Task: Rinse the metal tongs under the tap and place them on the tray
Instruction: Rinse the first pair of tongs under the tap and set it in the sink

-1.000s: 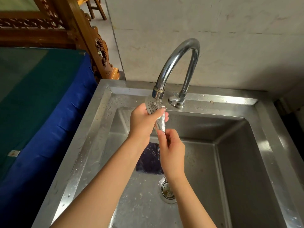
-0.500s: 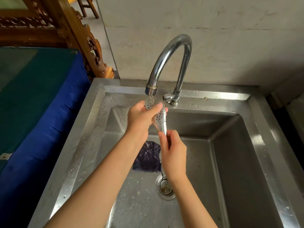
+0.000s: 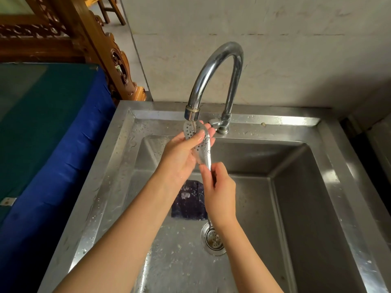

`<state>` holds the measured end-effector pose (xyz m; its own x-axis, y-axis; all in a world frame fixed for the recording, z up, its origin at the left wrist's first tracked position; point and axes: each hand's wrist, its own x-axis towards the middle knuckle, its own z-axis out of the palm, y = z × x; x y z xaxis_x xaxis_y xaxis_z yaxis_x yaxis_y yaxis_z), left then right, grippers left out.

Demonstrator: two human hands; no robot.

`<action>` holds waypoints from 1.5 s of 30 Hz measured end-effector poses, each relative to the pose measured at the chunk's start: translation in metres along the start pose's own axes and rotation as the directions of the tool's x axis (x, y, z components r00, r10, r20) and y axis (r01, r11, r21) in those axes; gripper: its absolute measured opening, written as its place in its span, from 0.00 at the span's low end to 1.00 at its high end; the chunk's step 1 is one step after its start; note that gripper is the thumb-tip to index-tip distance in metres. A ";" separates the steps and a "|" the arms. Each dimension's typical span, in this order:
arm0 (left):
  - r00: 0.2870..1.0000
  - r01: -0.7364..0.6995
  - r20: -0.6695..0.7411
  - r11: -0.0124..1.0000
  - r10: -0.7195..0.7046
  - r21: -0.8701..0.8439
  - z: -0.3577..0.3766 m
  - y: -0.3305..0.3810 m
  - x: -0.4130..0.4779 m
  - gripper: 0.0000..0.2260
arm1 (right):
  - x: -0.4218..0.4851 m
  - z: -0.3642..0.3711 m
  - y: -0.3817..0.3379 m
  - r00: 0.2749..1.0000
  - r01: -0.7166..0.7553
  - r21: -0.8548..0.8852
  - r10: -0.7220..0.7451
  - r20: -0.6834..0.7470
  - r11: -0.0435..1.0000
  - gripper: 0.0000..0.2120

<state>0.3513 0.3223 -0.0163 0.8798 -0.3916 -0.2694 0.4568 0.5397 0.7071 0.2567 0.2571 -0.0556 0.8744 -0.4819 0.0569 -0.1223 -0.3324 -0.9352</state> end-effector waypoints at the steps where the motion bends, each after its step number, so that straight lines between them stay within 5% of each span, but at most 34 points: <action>1: 0.999 0.007 -0.035 0.998 -0.005 0.057 0.002 0.003 0.000 0.08 | 0.002 0.001 -0.002 1.000 0.004 -0.001 -0.004 -0.001 1.000 0.17; 5: 0.969 0.038 -0.243 0.935 0.052 0.352 0.006 0.003 -0.005 0.07 | 0.012 0.003 -0.006 1.000 0.028 0.019 -0.028 0.006 0.999 0.15; 7: 0.969 -0.005 -0.223 0.908 0.108 0.419 0.009 0.010 -0.001 0.03 | 0.010 0.006 -0.005 1.000 0.015 0.035 -0.016 0.017 0.999 0.15; 10: 0.953 -0.082 -0.256 0.949 0.165 0.306 0.018 0.025 0.011 0.09 | 0.004 0.008 -0.004 0.999 0.000 0.030 -0.001 0.039 1.000 0.16; 13: 0.936 -0.109 -0.316 0.981 0.155 0.160 0.024 0.019 0.014 0.05 | 0.009 0.006 -0.007 1.000 0.011 0.031 -0.012 0.023 0.999 0.17; 18: 0.970 -0.110 -0.184 0.961 0.159 0.252 0.020 0.005 0.002 0.04 | 0.018 0.001 -0.009 1.000 0.020 0.039 -0.020 0.001 0.999 0.16; 23: 0.941 -0.097 -0.312 0.987 0.133 0.129 0.022 0.017 0.019 0.03 | 0.010 0.002 -0.008 1.000 0.004 0.034 -0.005 0.023 0.999 0.15; 29: 0.971 -0.066 -0.214 0.977 0.110 0.203 0.017 -0.006 -0.003 0.02 | 0.019 -0.002 -0.010 1.000 -0.008 0.051 0.008 0.008 0.999 0.16; 33: 0.937 -0.061 -0.339 0.995 0.085 0.079 0.022 0.014 0.014 0.03 | 0.012 -0.003 -0.008 1.000 0.003 0.025 -0.003 0.016 1.000 0.16; 39: 0.969 -0.047 -0.221 0.962 0.108 0.268 0.023 -0.003 -0.008 0.03 | 0.018 -0.006 -0.010 1.000 -0.010 0.037 0.010 -0.007 0.999 0.17; 45: 0.927 -0.072 -0.352 0.984 0.127 0.166 0.022 0.017 0.011 0.05 | 0.009 -0.003 -0.007 1.000 0.017 -0.011 -0.017 0.018 1.000 0.16</action>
<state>0.3659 0.3106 0.0072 0.9202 -0.0323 -0.3902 0.3644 0.4353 0.8233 0.2643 0.2524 -0.0473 0.8845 -0.4618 0.0667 -0.1125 -0.3497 -0.9301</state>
